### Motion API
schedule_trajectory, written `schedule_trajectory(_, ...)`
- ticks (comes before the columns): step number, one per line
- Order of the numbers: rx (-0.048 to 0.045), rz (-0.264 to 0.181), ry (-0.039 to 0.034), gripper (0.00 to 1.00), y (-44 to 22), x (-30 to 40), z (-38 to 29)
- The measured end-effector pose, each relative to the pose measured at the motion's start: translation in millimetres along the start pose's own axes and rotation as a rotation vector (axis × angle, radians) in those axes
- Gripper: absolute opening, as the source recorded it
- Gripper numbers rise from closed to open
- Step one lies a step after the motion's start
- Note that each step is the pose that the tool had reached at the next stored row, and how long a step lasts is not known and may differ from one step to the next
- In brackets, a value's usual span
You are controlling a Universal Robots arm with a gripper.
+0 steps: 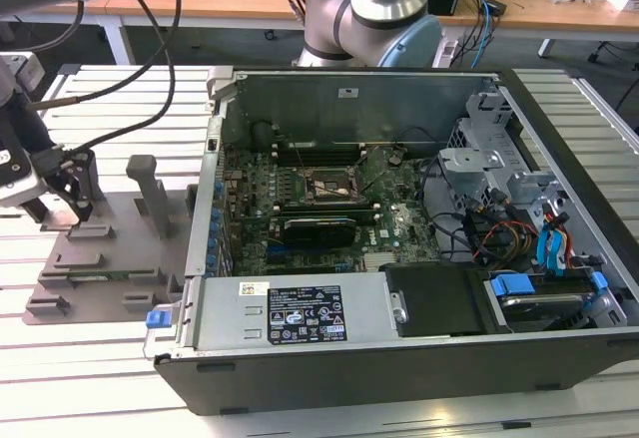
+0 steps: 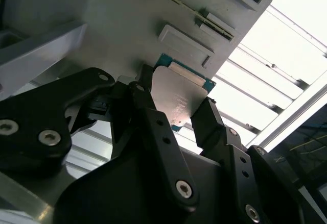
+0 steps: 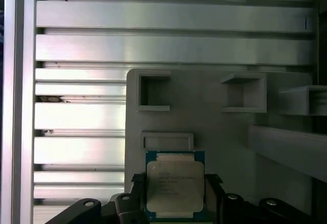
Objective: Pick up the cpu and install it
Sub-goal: 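Pick up the cpu and move it towards the insertion slot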
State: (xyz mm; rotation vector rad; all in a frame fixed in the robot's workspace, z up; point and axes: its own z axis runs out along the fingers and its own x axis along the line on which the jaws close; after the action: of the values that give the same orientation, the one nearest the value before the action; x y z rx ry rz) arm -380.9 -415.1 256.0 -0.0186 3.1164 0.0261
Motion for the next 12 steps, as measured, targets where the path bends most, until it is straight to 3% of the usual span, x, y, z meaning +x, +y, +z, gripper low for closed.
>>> schedule_trajectory(12, 0.0001, 0.0, 0.0, 0.55, 0.3, -0.4, -17.3)
